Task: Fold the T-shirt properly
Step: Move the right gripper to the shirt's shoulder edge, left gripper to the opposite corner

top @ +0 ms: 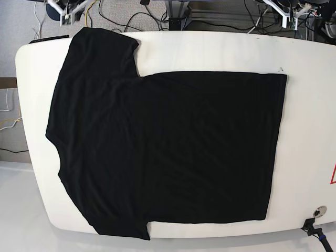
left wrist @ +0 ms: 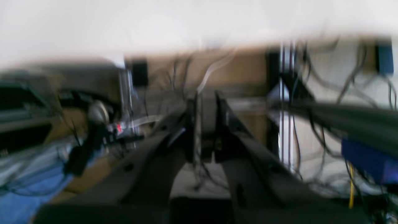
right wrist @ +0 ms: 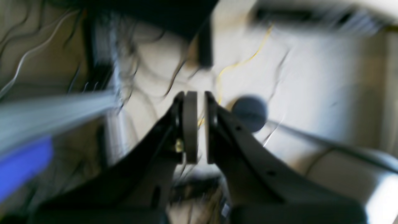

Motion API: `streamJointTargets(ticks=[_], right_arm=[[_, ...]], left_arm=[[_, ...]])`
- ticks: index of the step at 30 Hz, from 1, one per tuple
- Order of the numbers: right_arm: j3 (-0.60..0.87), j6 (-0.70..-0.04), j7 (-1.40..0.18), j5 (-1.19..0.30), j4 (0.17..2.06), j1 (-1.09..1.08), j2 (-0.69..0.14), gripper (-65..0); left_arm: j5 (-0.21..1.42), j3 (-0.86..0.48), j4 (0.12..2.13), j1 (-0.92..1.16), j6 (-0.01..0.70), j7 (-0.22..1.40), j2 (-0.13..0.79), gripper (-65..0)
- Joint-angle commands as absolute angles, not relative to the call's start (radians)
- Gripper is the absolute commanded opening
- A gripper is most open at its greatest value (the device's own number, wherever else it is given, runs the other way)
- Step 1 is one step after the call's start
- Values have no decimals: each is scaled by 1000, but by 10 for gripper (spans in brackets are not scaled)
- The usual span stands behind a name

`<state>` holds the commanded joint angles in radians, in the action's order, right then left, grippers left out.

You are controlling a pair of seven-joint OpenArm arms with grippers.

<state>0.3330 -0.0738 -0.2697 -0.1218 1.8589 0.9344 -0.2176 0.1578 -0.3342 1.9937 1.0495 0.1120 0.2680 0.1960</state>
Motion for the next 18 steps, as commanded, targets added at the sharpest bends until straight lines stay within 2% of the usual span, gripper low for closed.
streamJointTargets(ticks=[4, 5, 9, 12, 18], right_arm=[[336, -74, -382, -179, 1887, 870, -265, -608], [339, -75, -393, -193, 1892, 857, -273, -592], [368, -94, -410, -244, 1896, 817, -281, -467], [389, -128, -424, -248, 1900, 787, -276, -392], [406, -192, -467, -247, 1906, 735, -277, -377]], left_arm=[[163, -336, 2088, 1016, 112, 303, 196, -646], [155, -333, 2108, 1015, 114, 310, 197, -627], [99, -330, 2123, 1013, 123, 311, 205, -466], [41, -324, 2098, 1011, 130, 261, 219, -404], [-23, -318, 2078, 993, 134, 226, 236, -378]])
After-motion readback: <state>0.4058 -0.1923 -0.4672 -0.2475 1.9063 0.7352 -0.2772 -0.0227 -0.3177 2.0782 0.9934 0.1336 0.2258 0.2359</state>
